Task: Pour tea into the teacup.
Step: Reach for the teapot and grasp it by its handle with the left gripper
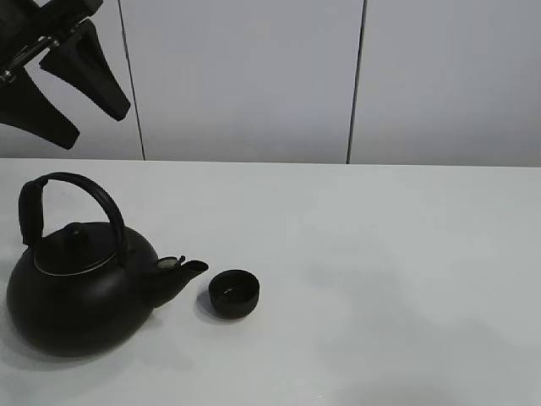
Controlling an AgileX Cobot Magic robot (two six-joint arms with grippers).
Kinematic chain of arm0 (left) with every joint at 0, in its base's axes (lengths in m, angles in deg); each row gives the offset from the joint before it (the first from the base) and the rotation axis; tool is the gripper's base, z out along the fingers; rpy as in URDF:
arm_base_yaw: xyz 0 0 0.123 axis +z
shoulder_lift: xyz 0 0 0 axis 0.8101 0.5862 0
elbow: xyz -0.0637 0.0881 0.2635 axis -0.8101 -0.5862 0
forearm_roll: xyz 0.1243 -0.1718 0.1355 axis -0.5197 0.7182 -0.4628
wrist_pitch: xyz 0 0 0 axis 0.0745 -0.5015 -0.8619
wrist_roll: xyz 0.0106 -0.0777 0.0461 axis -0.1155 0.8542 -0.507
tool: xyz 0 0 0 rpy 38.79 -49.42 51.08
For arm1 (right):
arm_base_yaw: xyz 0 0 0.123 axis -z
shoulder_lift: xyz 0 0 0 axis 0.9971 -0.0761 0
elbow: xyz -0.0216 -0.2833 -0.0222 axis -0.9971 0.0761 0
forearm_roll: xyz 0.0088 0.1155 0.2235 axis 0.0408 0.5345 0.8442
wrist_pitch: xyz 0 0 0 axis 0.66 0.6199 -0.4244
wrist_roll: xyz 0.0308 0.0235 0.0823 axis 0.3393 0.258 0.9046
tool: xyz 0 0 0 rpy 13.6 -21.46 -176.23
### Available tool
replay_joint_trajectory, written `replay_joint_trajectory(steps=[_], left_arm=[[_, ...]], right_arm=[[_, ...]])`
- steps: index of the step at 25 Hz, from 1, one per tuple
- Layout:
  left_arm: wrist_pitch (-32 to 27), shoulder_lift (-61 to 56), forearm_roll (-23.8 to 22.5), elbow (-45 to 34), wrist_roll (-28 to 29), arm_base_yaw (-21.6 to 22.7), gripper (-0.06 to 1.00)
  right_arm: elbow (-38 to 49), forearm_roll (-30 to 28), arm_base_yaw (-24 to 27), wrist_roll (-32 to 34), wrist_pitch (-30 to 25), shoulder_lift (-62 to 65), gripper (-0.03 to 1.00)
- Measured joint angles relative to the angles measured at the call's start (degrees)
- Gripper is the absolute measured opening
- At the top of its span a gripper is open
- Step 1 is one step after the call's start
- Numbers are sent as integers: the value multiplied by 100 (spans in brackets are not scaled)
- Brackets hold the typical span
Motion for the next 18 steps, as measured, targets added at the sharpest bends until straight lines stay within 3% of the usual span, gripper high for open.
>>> replay_joint_trajectory(steps=[18], left_arm=[[0, 0, 0, 0, 0, 0, 47]], right_arm=[[86, -147, 0, 6, -162, 483, 47]])
